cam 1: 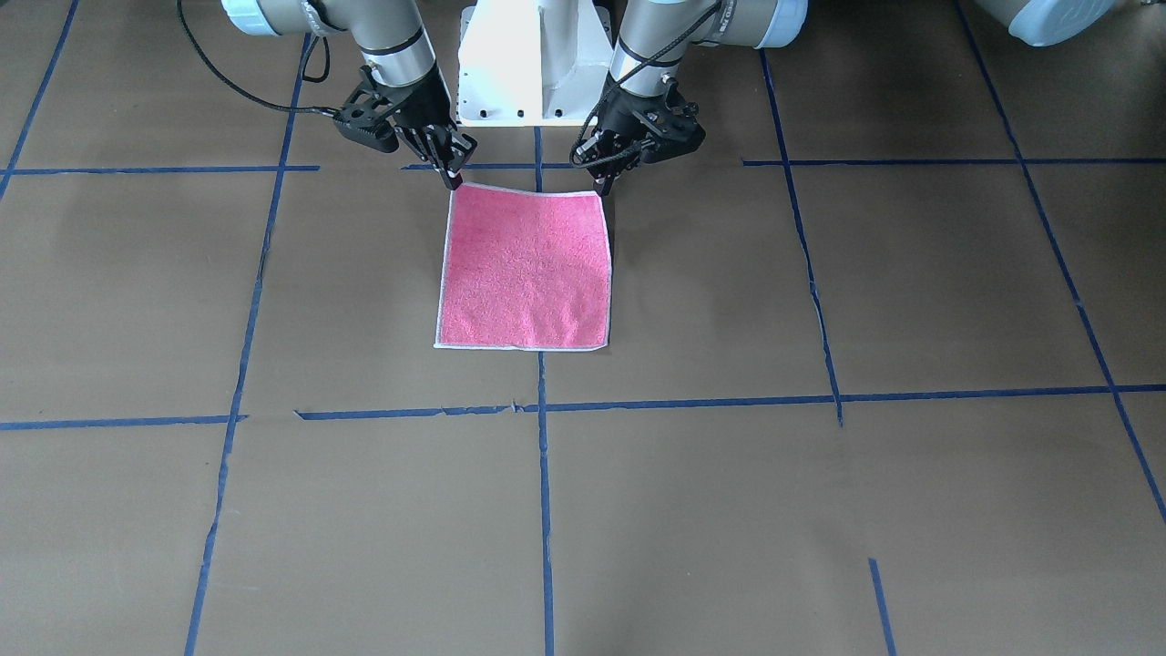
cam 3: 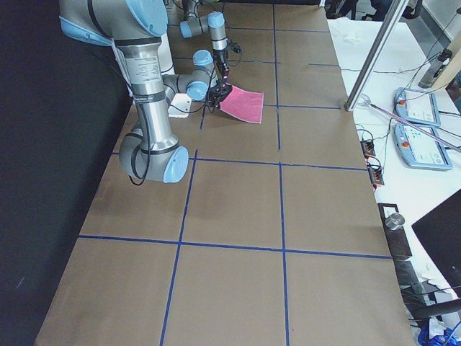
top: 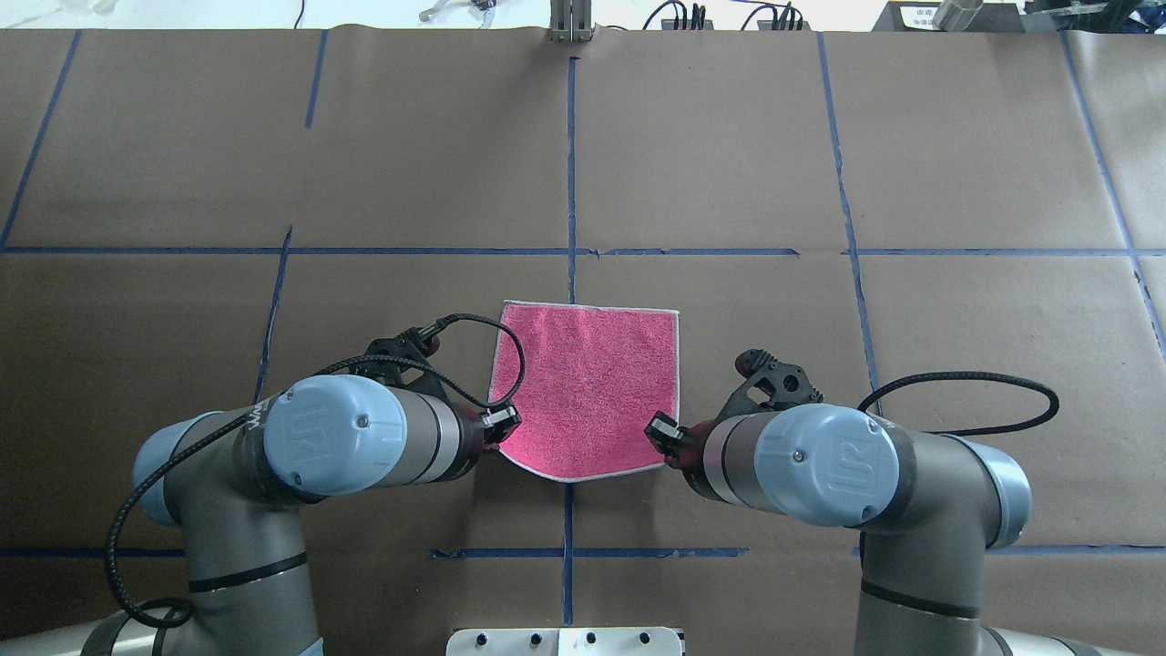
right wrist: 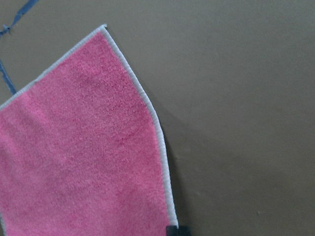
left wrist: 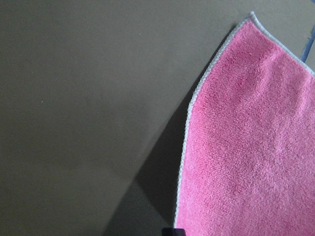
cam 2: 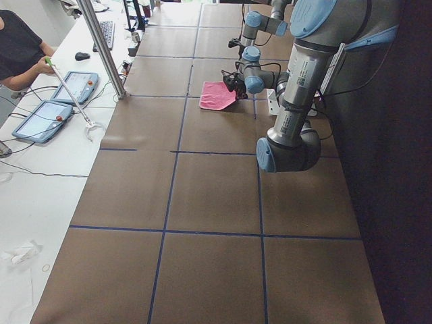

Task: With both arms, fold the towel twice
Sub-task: 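Lift the near edge with both grippers and fold it over the far edge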

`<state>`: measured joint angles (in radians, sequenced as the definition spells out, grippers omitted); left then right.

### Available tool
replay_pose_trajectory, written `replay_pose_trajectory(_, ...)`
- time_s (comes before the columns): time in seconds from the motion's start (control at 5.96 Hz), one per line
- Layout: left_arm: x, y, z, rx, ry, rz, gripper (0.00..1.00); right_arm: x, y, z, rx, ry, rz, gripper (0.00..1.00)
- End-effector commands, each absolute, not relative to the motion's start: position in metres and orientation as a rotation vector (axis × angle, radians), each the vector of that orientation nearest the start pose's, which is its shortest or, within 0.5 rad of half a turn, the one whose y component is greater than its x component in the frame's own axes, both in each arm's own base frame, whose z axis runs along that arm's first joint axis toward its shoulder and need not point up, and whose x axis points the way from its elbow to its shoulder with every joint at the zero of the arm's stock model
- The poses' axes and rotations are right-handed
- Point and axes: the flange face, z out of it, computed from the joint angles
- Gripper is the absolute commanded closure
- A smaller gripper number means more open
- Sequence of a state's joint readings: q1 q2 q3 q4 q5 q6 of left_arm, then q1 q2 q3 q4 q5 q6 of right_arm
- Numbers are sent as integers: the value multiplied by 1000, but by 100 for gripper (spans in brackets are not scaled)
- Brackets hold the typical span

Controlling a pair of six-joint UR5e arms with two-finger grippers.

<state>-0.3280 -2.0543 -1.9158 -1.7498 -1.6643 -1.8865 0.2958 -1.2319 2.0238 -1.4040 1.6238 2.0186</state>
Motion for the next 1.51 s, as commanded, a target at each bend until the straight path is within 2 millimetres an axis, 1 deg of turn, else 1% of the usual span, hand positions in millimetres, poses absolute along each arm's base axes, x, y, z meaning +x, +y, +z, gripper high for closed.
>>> replay_pose_trajectory(0.0,536,-359,203,-45,1027,-602,100,-479,-315,265,-93,-964,708,99)
replay_pose_trajectory(0.17,530,-386,194,-23,1036,-638,100,-479,-330,269,-85,-952,732,98)
replay_pose_trajectory(0.34,536,-405,199,-8,1012,-652,100,-477,-343,275,-73,-940,754,98)
replay_pose_trajectory(0.5,538,-420,205,-1,993,-672,100,-473,-362,274,-55,-938,777,98)
replay_pose_trajectory(0.67,543,-427,208,1,981,-679,100,-494,-391,269,-41,-922,803,98)
replay_pose_trajectory(0.84,550,-432,215,2,978,-681,100,-497,-412,273,-37,-903,818,98)
replay_pose_trajectory(1.01,554,-436,222,11,977,-667,100,-500,-430,271,-30,-895,820,98)
replay_pose_trajectory(1.17,552,-442,224,16,973,-673,100,-506,-446,266,-23,-891,831,98)
replay_pose_trajectory(1.34,552,-443,225,17,970,-674,100,-517,-465,269,-21,-868,841,97)
